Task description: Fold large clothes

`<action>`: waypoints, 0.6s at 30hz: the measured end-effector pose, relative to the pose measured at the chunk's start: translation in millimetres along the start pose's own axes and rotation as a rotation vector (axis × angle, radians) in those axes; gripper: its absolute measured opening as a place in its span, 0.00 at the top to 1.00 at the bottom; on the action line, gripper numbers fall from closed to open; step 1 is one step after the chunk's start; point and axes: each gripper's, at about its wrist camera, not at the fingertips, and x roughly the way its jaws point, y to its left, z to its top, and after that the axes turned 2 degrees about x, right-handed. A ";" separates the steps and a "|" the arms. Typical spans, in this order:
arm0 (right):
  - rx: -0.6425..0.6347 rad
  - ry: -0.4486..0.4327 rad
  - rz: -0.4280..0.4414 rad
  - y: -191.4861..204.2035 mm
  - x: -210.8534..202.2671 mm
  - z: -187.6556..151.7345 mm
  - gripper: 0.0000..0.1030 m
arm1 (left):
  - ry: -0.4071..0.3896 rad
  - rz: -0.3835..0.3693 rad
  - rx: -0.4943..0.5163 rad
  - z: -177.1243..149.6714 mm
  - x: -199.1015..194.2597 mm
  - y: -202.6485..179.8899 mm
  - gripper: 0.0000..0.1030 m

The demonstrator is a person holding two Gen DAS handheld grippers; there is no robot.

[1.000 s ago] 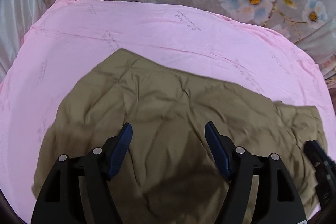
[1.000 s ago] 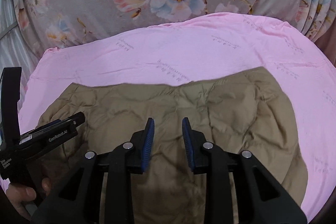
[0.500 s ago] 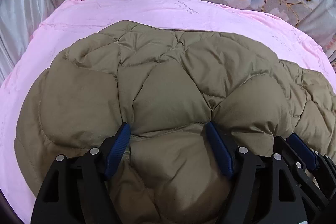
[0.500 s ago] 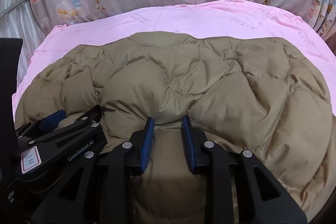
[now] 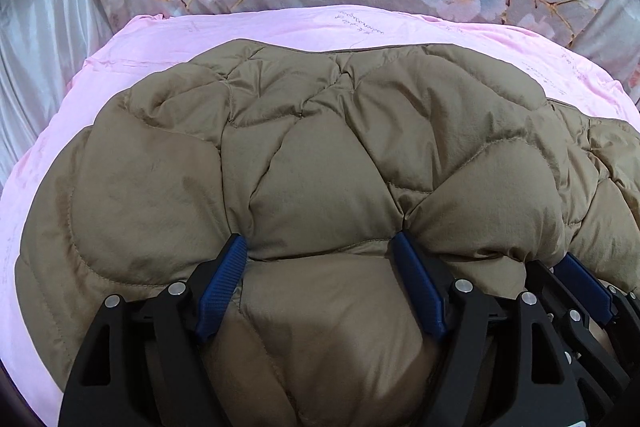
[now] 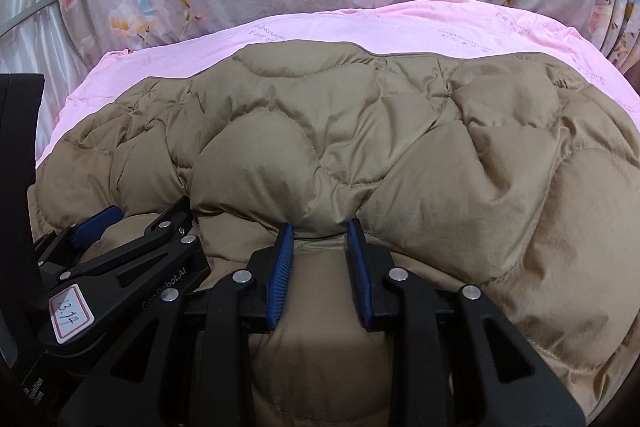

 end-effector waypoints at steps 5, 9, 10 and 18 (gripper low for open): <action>0.000 0.000 0.001 0.6 0.6 0.3 0.74 | 0.001 -0.001 0.001 0.9 0.5 0.4 0.28; -0.050 0.037 -0.041 9.3 -0.5 5.7 0.74 | 0.029 -0.015 0.015 3.5 -0.5 1.4 0.28; -0.085 0.081 -0.080 17.2 -3.0 11.6 0.74 | 0.056 -0.031 0.020 6.2 -2.4 4.5 0.28; -0.064 0.179 -0.055 58.3 -68.3 34.9 0.74 | 0.148 -0.082 -0.140 9.0 -72.9 87.8 0.28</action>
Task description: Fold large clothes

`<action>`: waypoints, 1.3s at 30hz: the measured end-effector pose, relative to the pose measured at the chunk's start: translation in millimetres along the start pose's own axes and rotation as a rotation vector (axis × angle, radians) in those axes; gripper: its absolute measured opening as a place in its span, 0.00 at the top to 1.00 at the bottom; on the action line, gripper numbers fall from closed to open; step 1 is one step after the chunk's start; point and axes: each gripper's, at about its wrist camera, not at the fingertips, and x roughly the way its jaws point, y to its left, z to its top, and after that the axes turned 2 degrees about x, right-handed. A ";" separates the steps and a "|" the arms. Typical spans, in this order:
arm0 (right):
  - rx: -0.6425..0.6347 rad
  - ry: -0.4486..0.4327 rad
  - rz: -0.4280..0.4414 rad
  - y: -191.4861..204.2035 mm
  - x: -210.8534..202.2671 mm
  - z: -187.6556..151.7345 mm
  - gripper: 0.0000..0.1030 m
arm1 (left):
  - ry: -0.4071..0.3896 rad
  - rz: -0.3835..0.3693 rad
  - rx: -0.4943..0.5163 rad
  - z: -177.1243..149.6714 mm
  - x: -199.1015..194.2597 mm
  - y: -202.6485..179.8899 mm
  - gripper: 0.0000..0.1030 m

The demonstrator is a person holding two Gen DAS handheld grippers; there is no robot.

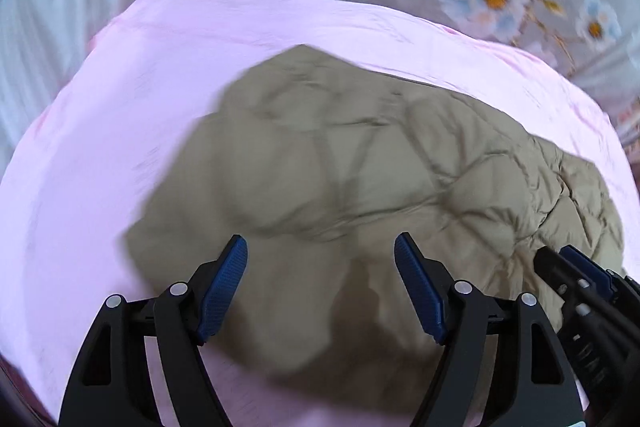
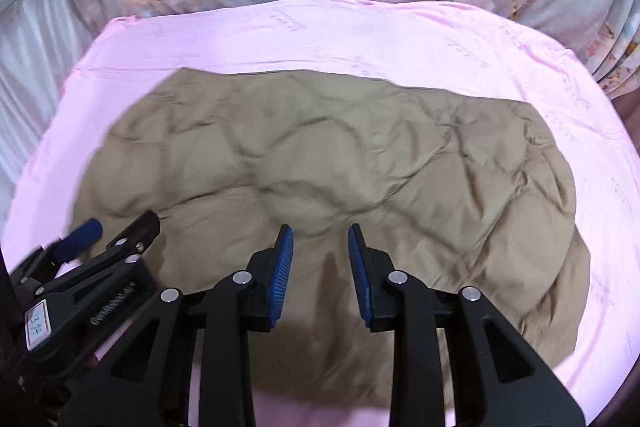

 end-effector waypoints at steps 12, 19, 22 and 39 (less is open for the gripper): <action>0.029 0.177 0.098 30.9 11.0 -43.9 0.73 | 0.128 -0.065 -0.419 -21.8 -9.3 129.8 0.28; -0.033 0.173 0.065 36.8 19.6 -48.2 0.73 | 0.169 -0.176 -0.531 -23.4 20.3 130.9 0.28; -0.043 0.172 0.063 36.5 22.3 -46.3 0.73 | 0.193 -0.203 -0.590 -27.9 34.5 134.3 0.26; 0.079 0.145 0.066 1.7 5.3 -45.6 0.74 | 0.214 -0.364 -0.652 -17.7 56.0 113.6 0.39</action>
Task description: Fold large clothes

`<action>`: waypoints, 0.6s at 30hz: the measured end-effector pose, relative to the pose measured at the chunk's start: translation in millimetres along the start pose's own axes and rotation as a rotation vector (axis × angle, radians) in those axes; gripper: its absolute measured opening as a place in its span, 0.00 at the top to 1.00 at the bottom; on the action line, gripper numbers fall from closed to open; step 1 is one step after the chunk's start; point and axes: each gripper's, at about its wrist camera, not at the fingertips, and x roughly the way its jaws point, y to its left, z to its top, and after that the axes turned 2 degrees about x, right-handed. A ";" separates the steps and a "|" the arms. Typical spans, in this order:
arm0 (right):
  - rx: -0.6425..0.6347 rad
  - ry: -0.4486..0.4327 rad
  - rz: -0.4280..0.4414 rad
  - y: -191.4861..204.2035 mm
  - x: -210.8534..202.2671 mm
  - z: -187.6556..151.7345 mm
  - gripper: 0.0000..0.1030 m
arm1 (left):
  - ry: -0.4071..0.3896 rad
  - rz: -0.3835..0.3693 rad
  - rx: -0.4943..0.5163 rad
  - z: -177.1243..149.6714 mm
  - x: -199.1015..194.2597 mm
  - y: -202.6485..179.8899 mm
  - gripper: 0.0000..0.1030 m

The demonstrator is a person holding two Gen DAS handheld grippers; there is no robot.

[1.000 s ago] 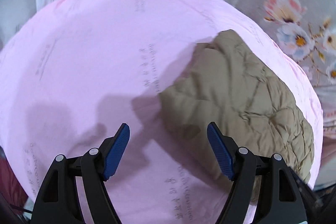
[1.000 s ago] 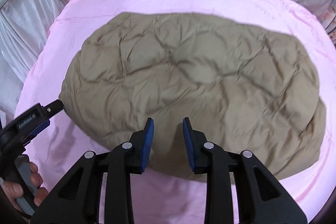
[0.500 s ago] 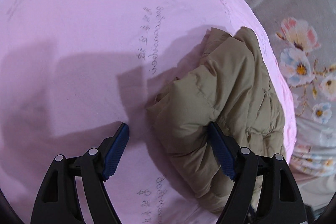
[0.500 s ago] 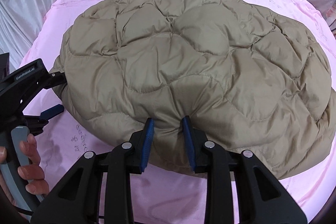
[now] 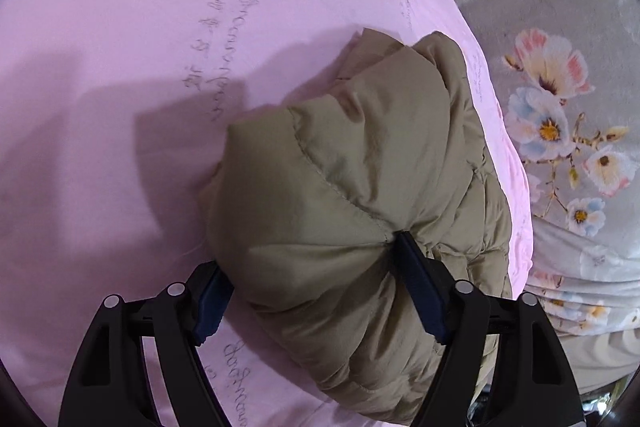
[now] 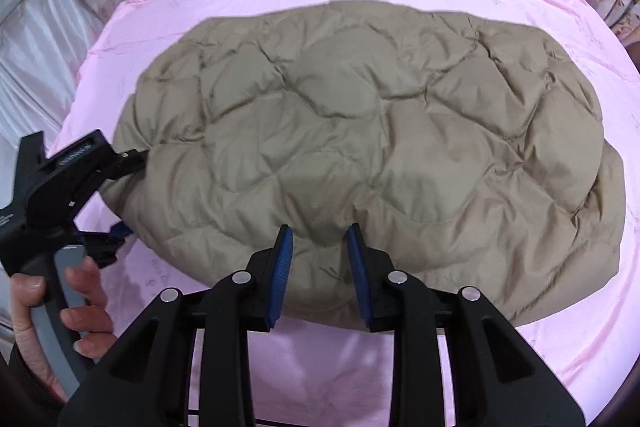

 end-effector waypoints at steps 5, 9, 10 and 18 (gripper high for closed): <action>-0.038 0.024 -0.029 10.4 18.0 -2.1 0.72 | -0.009 -0.073 0.106 -0.4 -23.8 -10.5 0.85; -0.087 0.042 0.003 23.6 13.0 -8.3 0.72 | -0.037 -0.108 0.249 -9.6 -69.2 -35.1 0.89; -0.093 0.050 0.024 27.2 10.2 -11.4 0.72 | -0.049 -0.109 0.287 -13.4 -82.9 -41.7 0.89; -0.104 -0.016 0.162 34.1 -47.8 -35.4 0.74 | -0.165 -0.117 0.467 -28.2 -172.0 -87.2 0.90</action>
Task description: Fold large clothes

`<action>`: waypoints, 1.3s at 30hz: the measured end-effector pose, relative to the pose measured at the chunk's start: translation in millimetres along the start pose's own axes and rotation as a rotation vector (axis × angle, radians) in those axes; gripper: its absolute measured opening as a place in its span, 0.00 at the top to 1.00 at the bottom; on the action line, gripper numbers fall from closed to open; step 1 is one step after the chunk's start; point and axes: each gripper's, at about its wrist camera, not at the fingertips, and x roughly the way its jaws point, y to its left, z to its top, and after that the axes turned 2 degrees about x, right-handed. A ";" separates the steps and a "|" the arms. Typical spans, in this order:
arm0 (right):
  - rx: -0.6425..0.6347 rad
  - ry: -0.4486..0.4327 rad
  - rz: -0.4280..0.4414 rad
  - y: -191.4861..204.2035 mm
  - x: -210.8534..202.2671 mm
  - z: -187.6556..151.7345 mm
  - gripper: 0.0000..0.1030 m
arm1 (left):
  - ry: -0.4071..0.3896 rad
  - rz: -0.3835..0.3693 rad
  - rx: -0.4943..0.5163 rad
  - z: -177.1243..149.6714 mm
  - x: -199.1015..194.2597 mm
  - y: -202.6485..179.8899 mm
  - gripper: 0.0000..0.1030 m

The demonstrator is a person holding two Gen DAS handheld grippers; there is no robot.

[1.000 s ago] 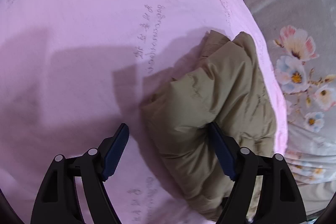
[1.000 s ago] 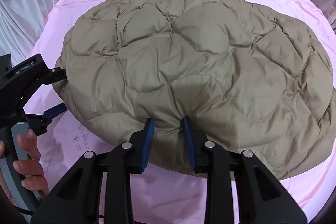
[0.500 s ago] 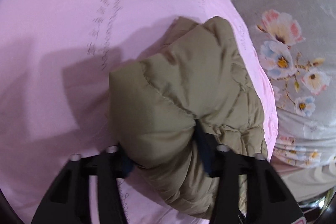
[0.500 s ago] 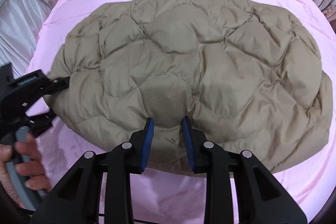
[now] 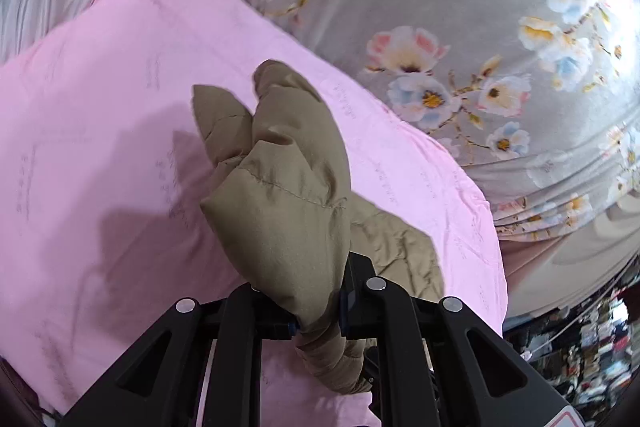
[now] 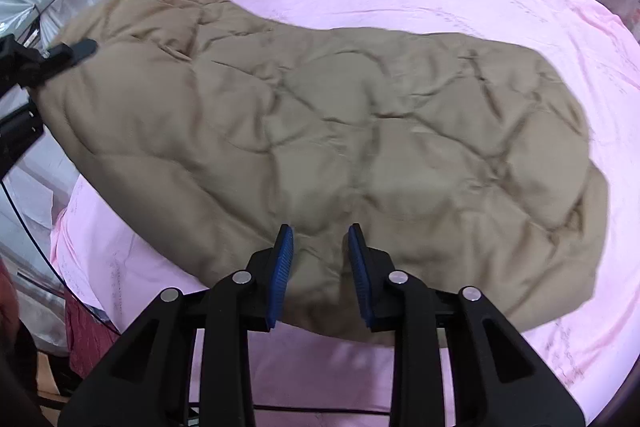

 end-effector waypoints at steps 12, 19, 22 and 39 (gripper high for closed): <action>0.135 0.088 0.238 -40.2 23.9 -9.1 0.80 | 0.153 -0.166 0.381 -48.9 68.8 -164.4 0.90; 0.226 -0.014 0.057 -127.8 -76.0 -48.7 0.79 | 0.324 -0.151 0.497 -97.4 140.1 -211.5 0.90; 0.315 -0.060 -0.010 -156.6 -102.0 -58.3 0.79 | 0.416 -0.142 0.539 -129.9 161.2 -219.9 0.90; 0.332 -0.274 -0.131 -159.9 -169.8 14.5 0.63 | 0.453 -0.187 0.483 -137.2 113.3 -227.8 0.42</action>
